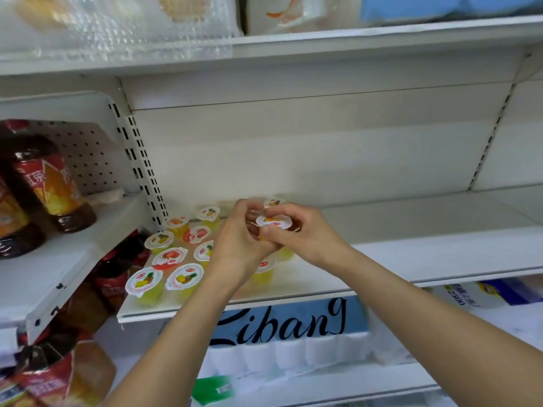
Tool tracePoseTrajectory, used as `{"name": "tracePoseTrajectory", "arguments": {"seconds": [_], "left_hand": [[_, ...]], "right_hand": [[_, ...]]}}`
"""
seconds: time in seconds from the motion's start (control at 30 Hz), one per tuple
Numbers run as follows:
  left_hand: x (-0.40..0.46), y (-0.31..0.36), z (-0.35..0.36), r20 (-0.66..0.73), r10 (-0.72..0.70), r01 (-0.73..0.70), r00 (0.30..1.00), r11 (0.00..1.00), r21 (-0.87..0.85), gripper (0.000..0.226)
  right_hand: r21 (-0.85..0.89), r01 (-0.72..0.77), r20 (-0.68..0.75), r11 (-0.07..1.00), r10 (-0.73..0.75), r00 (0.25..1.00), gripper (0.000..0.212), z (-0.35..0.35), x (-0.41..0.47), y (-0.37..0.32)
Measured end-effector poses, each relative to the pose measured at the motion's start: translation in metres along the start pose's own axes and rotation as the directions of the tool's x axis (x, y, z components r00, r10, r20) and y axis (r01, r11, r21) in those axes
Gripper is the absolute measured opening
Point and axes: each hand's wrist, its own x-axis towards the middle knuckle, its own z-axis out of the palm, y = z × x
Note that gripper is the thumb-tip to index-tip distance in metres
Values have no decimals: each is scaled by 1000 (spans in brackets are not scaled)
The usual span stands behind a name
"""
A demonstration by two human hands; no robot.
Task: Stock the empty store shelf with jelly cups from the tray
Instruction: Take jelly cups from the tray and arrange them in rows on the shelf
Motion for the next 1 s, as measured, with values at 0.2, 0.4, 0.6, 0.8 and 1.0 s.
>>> {"name": "tracePoseTrajectory", "arguments": {"seconds": [0.2, 0.4, 0.6, 0.8, 1.0], "left_hand": [[-10, -17, -5, 222, 124, -246, 967, 682, 689, 58], [-12, -30, 0, 247, 127, -274, 961, 583, 765, 46], [-17, -31, -4, 249, 120, -270, 961, 598, 754, 43], [-23, -23, -1, 290, 89, -283, 953, 604, 745, 58], [-48, 20, 72, 207, 425, -455, 881, 644, 615, 63]], "right_hand": [[-136, -158, -35, 978, 154, 987, 28, -18, -17, 36], [-263, -186, 18, 947, 197, 980, 33, -11, -29, 53], [-283, -168, 62, 944, 193, 979, 32, -9, -30, 50], [-431, -87, 44, 898, 117, 992, 40, -19, -46, 42], [-772, 26, -139, 636, -209, 968, 52, -96, -108, 52]]}}
